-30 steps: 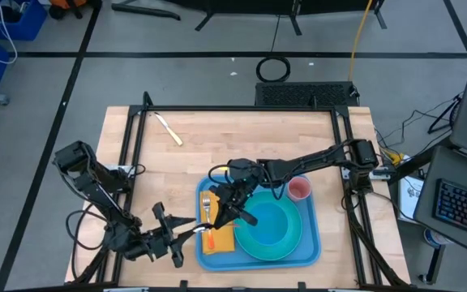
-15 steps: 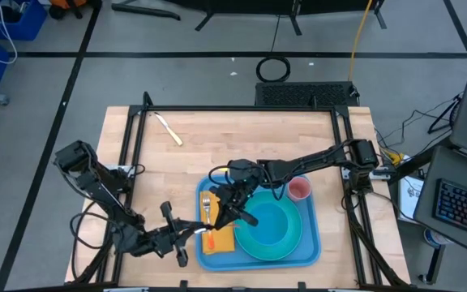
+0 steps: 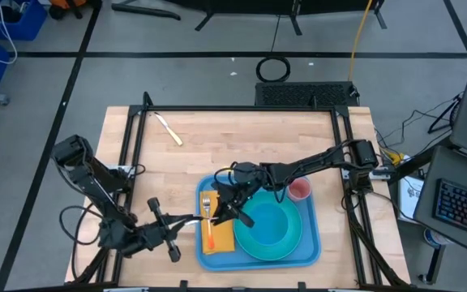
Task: Set up tray
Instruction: Put the orange spoon on the yellow napkin to the right of the orange fork
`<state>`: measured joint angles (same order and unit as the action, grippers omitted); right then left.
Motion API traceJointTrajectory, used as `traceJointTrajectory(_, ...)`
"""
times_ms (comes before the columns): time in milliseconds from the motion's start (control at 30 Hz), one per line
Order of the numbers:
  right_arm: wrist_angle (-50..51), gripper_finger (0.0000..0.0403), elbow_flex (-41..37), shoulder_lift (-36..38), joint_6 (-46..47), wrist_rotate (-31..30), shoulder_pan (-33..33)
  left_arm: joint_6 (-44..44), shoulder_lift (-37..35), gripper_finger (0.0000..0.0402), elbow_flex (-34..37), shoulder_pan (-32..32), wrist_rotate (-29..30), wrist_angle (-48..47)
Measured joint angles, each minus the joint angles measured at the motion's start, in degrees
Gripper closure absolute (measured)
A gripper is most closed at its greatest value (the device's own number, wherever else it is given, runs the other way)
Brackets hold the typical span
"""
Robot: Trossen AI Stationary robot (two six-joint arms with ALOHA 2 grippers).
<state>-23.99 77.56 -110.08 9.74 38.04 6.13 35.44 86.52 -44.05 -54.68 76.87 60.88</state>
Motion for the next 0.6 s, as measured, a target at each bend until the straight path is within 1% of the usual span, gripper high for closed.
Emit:
traceJointTrajectory(100, -0.93, 0.0343, -1.07, -0.02, -1.49, -2.6, -0.1, -0.23, -1.16, 0.0398, 0.0, -0.89, 1.53, -0.33)
traceJointTrajectory(167, -1.08, 0.0331, -1.39, 0.02, -2.57, -3.78, -0.15, -0.67, -2.33, 0.0398, 0.0, -1.67, 4.48, -0.31)
traceJointTrajectory(267, -0.1, 0.0312, -1.55, 0.02, -3.27, -3.9, -0.17, -0.8, -4.14, 0.0398, -0.04, -2.81, 8.76, -0.04)
traceJointTrajectory(467, 1.27, 0.0279, -1.55, 0.02, -6.74, -3.78, 1.13, -1.72, -9.18, 0.0398, -0.04, -6.34, 8.78, -0.15)
traceJointTrajectory(500, 1.97, 0.0275, -1.55, 0.02, -7.84, -4.32, 1.4, -2.28, -10.03, 0.0398, -0.04, -6.95, 9.02, -0.16)
traceJointTrajectory(600, 4.98, 0.0266, -1.55, 0.02, -11.71, -8.57, 2.33, -3.34, -12.64, 0.0399, -0.04, -8.79, 10.57, -0.14)
